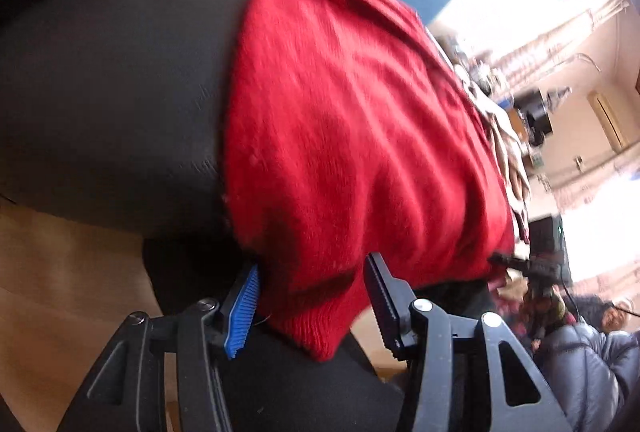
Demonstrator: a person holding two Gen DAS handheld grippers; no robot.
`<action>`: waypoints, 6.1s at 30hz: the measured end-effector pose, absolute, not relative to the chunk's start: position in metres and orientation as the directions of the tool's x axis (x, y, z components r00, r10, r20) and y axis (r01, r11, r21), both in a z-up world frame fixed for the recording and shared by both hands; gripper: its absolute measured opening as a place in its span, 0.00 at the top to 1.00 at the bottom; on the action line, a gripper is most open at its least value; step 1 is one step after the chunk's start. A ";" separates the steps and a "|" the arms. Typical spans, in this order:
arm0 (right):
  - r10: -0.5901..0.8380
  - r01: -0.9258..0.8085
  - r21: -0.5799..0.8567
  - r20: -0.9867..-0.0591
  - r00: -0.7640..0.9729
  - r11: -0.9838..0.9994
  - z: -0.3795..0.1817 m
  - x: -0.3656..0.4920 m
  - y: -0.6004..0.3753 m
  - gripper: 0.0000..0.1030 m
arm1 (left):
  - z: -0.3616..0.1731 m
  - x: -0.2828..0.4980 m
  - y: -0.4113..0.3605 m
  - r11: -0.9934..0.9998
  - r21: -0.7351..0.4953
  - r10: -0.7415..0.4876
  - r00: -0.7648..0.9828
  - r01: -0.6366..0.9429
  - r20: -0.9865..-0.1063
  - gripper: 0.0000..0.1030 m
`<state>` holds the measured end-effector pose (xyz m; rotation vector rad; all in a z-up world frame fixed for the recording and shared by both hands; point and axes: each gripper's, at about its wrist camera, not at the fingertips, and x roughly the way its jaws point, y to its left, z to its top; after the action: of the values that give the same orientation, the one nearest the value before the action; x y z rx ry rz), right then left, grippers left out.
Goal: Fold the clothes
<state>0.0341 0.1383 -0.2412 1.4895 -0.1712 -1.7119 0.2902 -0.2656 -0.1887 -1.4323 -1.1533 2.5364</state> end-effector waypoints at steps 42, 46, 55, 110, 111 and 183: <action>-0.899 0.504 0.754 -0.422 -0.120 -0.421 -0.116 -0.115 0.051 0.89 | -0.059 0.126 -0.372 -0.499 -0.863 0.468 -0.864 -0.084 -0.187 0.92; -0.859 0.415 0.760 -0.495 -0.129 -0.501 -0.151 -0.163 0.036 0.89 | -0.116 0.084 -0.414 -0.448 -0.890 0.437 -0.848 0.083 -0.299 0.92; -0.857 0.345 0.793 -0.510 -0.075 -0.503 -0.202 -0.144 0.061 0.94 | -0.199 0.118 -0.397 -0.386 -0.900 0.485 -0.785 0.203 -0.385 0.93; -0.465 0.547 0.183 -0.770 -0.437 -0.817 -0.157 -0.225 -0.007 0.87 | -0.120 0.149 -0.432 -0.456 -0.793 0.212 -0.815 0.405 -0.539 0.54; -0.471 0.528 0.204 -0.765 -0.439 -0.824 -0.160 -0.228 -0.002 0.87 | -0.117 0.151 -0.432 -0.480 -0.778 0.203 -0.812 0.405 -0.548 0.54; -0.588 0.804 0.038 -0.702 -0.401 -0.593 -0.112 -0.147 -0.138 1.00 | -0.081 -0.002 -0.281 -0.984 -0.148 0.032 -0.718 0.100 -0.695 0.96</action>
<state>-0.1473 -0.1381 -0.1119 0.8682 0.3892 -2.0581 -0.0017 -0.2810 -0.0815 -1.1920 -0.2795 2.9333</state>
